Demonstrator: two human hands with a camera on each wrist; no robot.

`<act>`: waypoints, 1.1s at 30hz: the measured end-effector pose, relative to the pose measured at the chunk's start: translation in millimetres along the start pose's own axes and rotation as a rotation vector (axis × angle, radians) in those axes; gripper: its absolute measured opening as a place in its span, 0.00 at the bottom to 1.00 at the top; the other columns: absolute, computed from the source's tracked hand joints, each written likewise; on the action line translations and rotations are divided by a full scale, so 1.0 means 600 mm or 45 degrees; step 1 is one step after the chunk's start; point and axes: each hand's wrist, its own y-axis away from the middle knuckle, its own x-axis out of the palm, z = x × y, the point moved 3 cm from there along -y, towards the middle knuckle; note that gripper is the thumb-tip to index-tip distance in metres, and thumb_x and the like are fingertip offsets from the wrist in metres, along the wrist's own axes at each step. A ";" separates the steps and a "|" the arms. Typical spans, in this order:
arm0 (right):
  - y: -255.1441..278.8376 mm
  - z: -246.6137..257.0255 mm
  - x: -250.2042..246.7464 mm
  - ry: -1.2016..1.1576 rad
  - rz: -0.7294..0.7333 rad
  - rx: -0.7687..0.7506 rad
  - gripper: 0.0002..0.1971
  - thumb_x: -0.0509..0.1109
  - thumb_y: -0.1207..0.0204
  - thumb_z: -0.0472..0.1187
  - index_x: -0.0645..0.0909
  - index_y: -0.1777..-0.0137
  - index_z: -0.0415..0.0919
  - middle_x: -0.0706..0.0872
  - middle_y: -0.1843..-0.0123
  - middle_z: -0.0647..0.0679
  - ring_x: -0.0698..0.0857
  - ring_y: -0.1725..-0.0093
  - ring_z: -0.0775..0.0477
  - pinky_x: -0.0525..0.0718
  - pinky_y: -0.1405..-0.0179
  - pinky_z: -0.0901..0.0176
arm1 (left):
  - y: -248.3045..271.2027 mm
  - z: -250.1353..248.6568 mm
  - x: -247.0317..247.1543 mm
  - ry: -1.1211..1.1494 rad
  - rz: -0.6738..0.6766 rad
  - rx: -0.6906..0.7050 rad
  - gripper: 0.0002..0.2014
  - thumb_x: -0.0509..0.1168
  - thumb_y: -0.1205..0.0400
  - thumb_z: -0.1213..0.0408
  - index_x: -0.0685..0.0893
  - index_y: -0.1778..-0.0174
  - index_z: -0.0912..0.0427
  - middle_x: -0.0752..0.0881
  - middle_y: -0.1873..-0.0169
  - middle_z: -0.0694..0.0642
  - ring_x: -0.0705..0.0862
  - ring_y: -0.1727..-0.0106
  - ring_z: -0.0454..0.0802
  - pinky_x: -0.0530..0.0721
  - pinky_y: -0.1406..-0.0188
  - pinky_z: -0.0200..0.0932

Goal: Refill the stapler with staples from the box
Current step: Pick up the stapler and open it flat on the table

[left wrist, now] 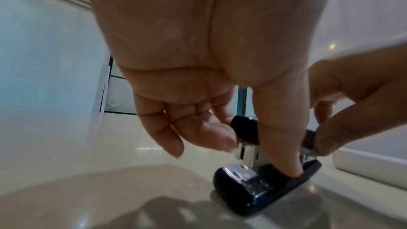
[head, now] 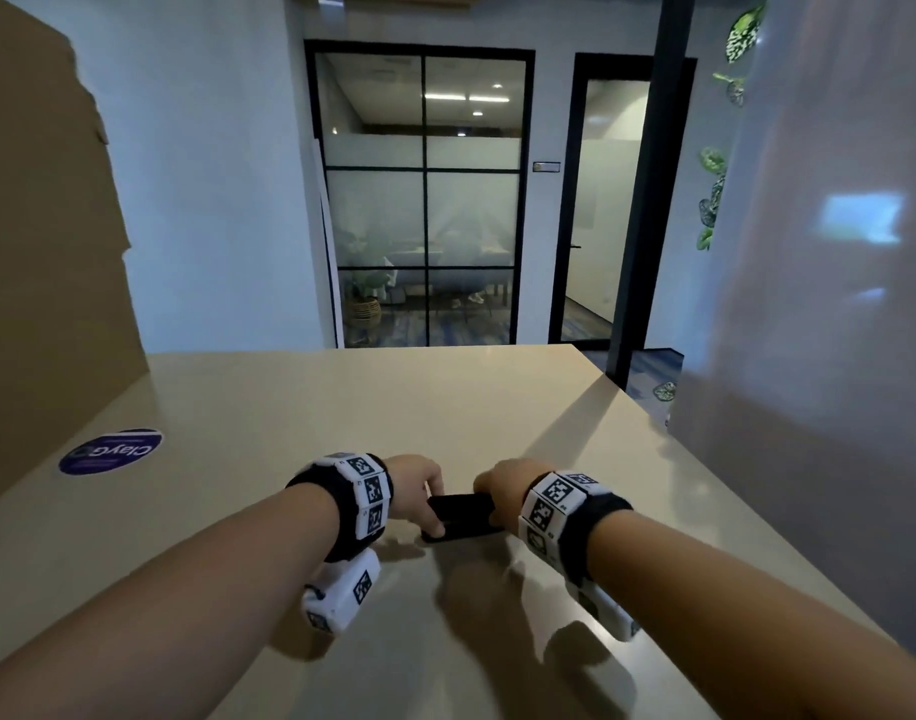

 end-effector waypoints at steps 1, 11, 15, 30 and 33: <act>0.000 0.018 0.002 0.002 0.010 -0.026 0.09 0.68 0.27 0.42 0.81 0.48 0.46 0.87 0.53 0.44 0.87 0.52 0.37 0.88 0.50 0.45 | 0.011 0.013 0.003 -0.023 0.031 -0.017 0.24 0.77 0.29 0.57 0.81 0.39 0.56 0.80 0.51 0.50 0.78 0.50 0.51 0.80 0.44 0.50; 0.017 0.172 -0.003 0.039 0.044 -0.226 0.15 0.67 0.22 0.43 0.80 0.37 0.42 0.87 0.42 0.40 0.85 0.43 0.35 0.79 0.53 0.52 | 0.106 0.137 0.011 0.004 0.134 -0.090 0.17 0.78 0.30 0.60 0.79 0.51 0.53 0.82 0.55 0.50 0.79 0.53 0.50 0.77 0.54 0.44; 0.025 0.214 0.000 0.020 0.048 -0.264 0.16 0.67 0.22 0.44 0.79 0.36 0.41 0.86 0.42 0.40 0.85 0.43 0.36 0.80 0.51 0.51 | 0.136 0.179 0.019 0.042 0.146 -0.093 0.17 0.78 0.31 0.61 0.78 0.52 0.51 0.84 0.51 0.50 0.81 0.51 0.50 0.79 0.54 0.42; 0.036 0.312 -0.020 -0.147 -0.076 -0.256 0.18 0.71 0.27 0.49 0.83 0.41 0.41 0.88 0.46 0.40 0.87 0.47 0.38 0.81 0.54 0.53 | 0.172 0.214 0.052 0.100 -0.042 -0.105 0.15 0.75 0.31 0.64 0.89 0.48 0.57 0.92 0.52 0.57 0.89 0.48 0.57 0.86 0.44 0.52; 0.038 0.312 -0.027 -0.155 -0.070 -0.233 0.17 0.68 0.25 0.47 0.82 0.40 0.40 0.87 0.44 0.39 0.86 0.45 0.37 0.82 0.51 0.52 | 0.171 0.212 0.055 0.093 -0.053 -0.094 0.15 0.75 0.30 0.64 0.88 0.48 0.58 0.91 0.52 0.58 0.89 0.49 0.57 0.85 0.48 0.50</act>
